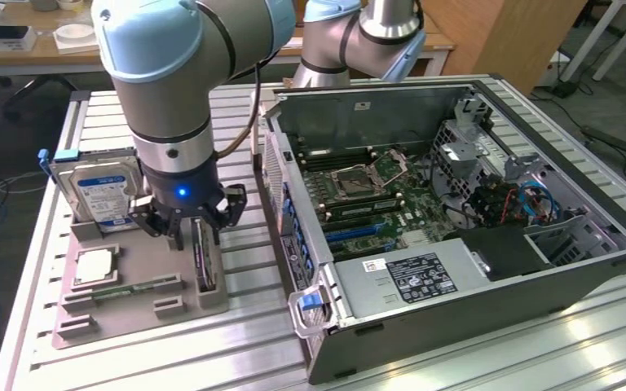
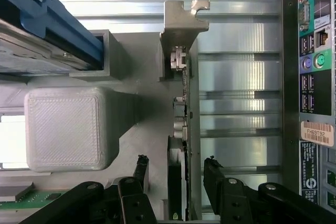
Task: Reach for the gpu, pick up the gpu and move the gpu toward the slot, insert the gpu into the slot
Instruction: 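Pick up the gpu and move the gpu toward the slot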
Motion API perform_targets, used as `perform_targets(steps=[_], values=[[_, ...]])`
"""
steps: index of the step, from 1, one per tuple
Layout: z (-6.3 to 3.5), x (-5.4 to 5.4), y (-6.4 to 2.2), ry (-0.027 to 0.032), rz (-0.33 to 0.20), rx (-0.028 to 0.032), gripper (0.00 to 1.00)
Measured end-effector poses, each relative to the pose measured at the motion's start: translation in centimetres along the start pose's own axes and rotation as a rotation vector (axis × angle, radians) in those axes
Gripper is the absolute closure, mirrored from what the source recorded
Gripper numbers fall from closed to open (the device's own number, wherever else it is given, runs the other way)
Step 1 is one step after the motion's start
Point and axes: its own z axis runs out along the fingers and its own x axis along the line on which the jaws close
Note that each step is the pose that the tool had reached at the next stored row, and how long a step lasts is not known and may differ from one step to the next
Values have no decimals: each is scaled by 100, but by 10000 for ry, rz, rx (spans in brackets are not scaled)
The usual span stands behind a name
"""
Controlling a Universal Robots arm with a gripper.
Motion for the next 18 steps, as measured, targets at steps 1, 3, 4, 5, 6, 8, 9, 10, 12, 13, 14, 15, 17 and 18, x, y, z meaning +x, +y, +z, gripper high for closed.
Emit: perform_targets(steps=[1, 3, 4, 5, 6, 8, 9, 10, 12, 13, 14, 15, 17, 18], values=[[0, 0, 0, 1, 0, 1, 45], [0, 0, 0, 1, 0, 2, 45], [1, 0, 0, -1, 0, 0, 45], [2, 0, 0, -1, 0, 0, 45], [2, 0, 0, -1, 0, 0, 47], [2, 0, 0, -2, 0, 0, 54], [2, 0, 0, -2, 0, 0, 54], [2, 0, 0, -2, 0, 0, 55], [2, 0, 0, -2, 0, 0, 62], [2, 0, 0, -2, 0, 0, 62], [2, 0, 0, -1, 0, 0, 62], [1, 0, 0, -1, 0, 0, 62], [1, -4, 1, 0, 1, 0, 74], [2, -6, 1, -1, 1, 0, 74]])
